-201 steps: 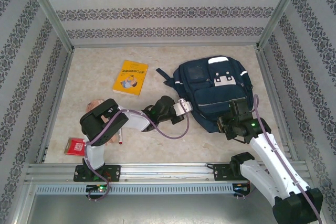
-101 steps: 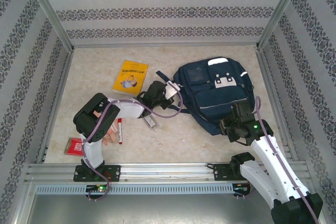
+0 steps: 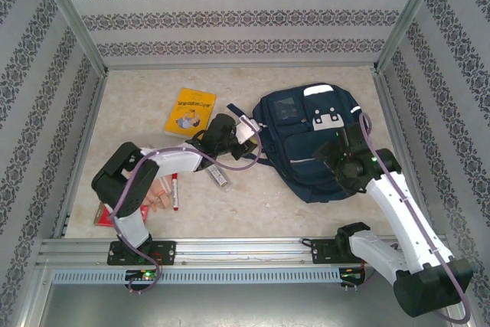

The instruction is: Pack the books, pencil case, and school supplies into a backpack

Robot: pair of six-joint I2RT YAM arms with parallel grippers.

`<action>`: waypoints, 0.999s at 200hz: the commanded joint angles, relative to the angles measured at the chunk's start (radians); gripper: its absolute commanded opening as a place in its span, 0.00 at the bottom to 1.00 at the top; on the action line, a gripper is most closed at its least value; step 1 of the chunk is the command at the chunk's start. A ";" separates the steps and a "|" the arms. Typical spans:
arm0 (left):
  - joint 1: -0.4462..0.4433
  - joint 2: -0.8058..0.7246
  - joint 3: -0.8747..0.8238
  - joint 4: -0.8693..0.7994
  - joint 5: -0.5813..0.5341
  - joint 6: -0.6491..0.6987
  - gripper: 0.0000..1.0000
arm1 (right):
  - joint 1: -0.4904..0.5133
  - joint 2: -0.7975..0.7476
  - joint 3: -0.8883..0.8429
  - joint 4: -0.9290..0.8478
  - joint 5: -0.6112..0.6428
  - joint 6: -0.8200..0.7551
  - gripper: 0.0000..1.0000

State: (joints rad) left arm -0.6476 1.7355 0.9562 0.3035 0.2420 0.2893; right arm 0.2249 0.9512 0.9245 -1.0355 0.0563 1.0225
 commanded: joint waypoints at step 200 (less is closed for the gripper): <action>-0.027 -0.624 -0.148 -0.970 -0.177 -0.798 0.52 | -0.199 0.208 -0.245 0.517 -0.219 0.004 0.46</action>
State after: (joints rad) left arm -0.6743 1.1450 0.8124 -0.6052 0.0631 -0.4404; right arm 0.0345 1.1297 0.7067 -0.6426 -0.1497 0.9707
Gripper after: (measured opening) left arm 0.516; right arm 0.520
